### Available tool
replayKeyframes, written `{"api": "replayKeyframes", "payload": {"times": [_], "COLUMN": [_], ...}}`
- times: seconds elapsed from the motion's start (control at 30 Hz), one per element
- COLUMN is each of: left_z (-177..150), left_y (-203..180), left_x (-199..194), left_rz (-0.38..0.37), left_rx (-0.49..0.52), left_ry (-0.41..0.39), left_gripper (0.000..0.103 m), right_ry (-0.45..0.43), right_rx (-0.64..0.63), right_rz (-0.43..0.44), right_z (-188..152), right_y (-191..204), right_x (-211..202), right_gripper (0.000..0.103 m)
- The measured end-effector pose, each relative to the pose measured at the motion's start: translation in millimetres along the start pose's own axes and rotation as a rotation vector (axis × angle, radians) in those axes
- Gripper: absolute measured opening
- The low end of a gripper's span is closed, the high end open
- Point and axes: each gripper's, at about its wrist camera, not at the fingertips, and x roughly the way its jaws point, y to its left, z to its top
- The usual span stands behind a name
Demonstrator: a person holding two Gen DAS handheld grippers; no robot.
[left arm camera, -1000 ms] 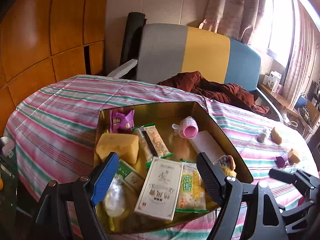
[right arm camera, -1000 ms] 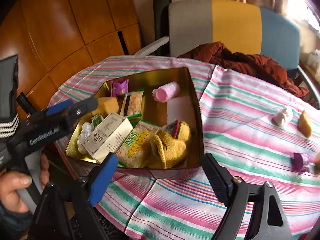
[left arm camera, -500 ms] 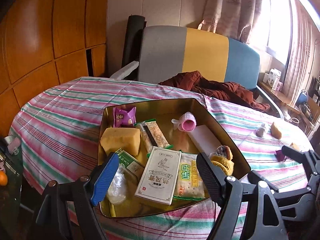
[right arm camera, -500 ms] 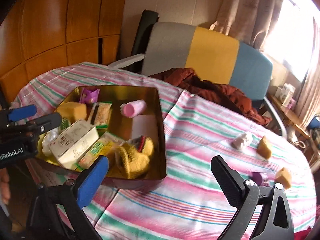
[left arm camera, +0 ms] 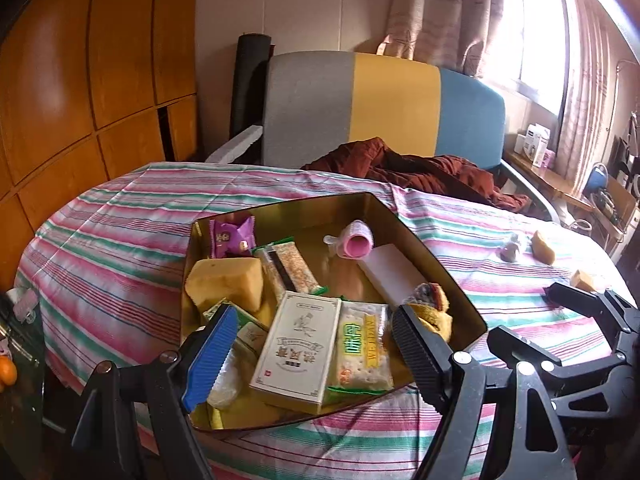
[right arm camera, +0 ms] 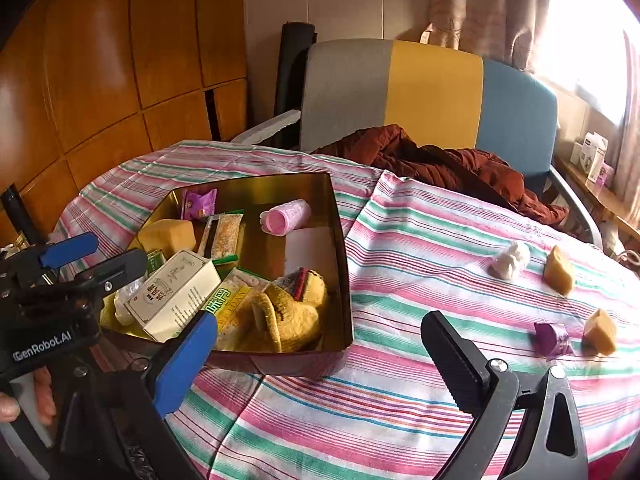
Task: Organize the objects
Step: 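Withdraw both open tools from the tray toward the remaining items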
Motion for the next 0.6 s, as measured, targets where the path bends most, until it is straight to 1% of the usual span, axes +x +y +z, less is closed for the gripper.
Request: {"api": "replayKeyframes", "payload": {"times": [0.17, 0.37, 0.6], "left_z": [1, -1, -2], "left_y": [-7, -20, -41], "left_x": [-1, -1, -3], "left_rz": [-0.005, 0.011, -0.027], "left_rx": [0.015, 0.068, 0.137], "left_ry": [-0.001, 0.013, 0.019], "left_gripper": [0.081, 0.081, 0.081], "right_ry": [-0.005, -0.015, -0.022], "right_rx": [-0.001, -0.016, -0.004], "right_rz": [-0.01, -0.029, -0.064], "right_z": [0, 3, 8], "right_y": [-7, -16, -36], "right_x": [-3, -8, -10], "right_gripper": [0.102, 0.102, 0.102]}}
